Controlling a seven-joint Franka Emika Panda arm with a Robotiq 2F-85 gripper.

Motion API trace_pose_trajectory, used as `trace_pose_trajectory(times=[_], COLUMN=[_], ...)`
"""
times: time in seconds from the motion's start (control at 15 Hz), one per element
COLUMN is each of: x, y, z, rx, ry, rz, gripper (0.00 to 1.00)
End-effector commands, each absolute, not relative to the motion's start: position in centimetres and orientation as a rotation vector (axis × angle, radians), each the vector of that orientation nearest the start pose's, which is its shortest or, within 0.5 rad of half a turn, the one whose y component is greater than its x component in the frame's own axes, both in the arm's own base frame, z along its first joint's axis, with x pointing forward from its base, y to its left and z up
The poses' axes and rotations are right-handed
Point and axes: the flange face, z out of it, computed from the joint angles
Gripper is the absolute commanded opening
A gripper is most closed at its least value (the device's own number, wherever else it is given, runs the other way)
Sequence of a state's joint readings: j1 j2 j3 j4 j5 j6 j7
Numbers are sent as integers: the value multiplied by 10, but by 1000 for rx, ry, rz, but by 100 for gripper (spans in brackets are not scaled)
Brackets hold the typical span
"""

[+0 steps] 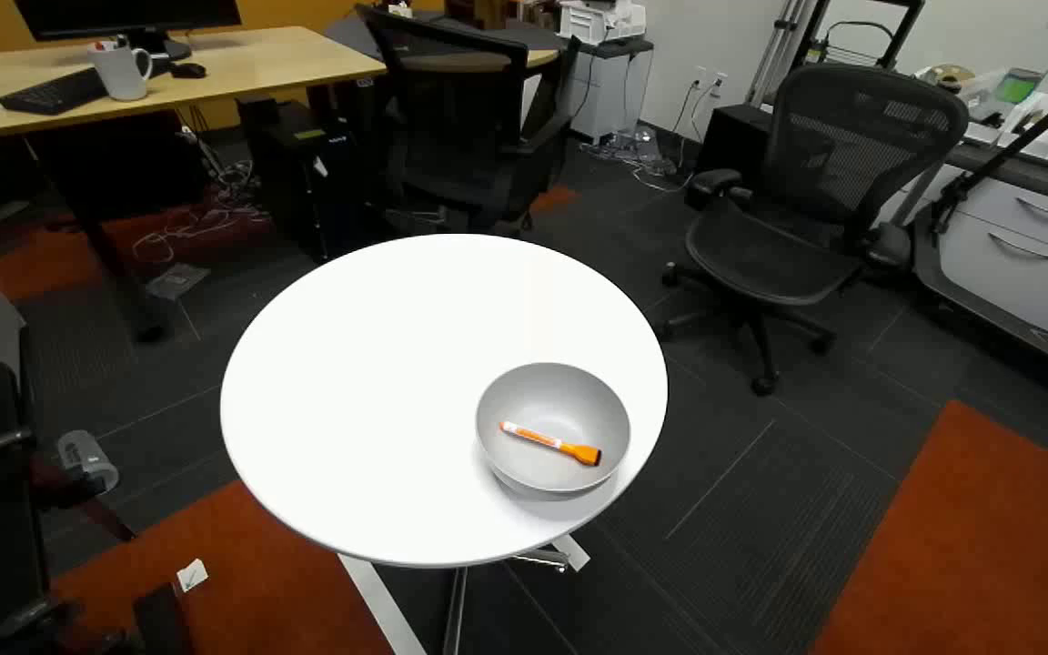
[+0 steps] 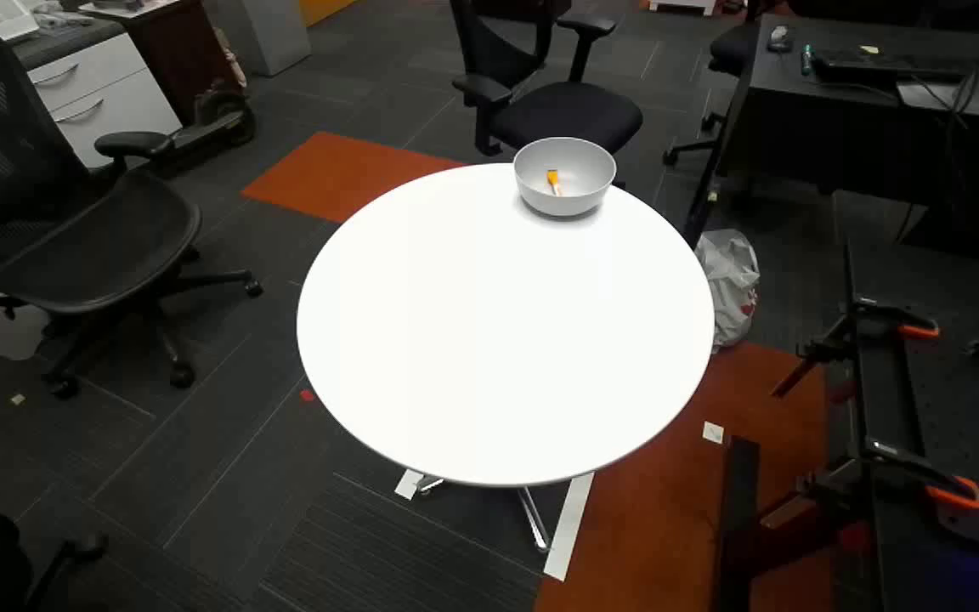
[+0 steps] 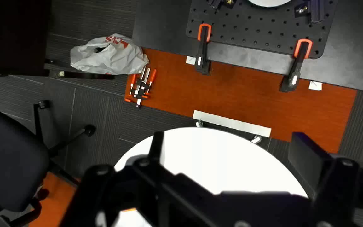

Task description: Put the marker on the table

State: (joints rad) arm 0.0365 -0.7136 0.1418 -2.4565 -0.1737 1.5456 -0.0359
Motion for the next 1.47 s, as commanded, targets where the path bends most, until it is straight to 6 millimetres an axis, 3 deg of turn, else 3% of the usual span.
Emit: trace_pose_trajectory(times=[0.0,0.33,0.47,0.6,1.0,1.4], x=[312,312,325,345,416,480], y=[44,44,32,15,-59,-100], z=[521,521,519,517,485,440], rx=[-3388,-3388,-3377,-3361,-3291,-3194], ry=[-312,-312,-268,-254,160,498], rz=[324,324,282,169,-5,-93], gripper=[100,100,100,100,100,100])
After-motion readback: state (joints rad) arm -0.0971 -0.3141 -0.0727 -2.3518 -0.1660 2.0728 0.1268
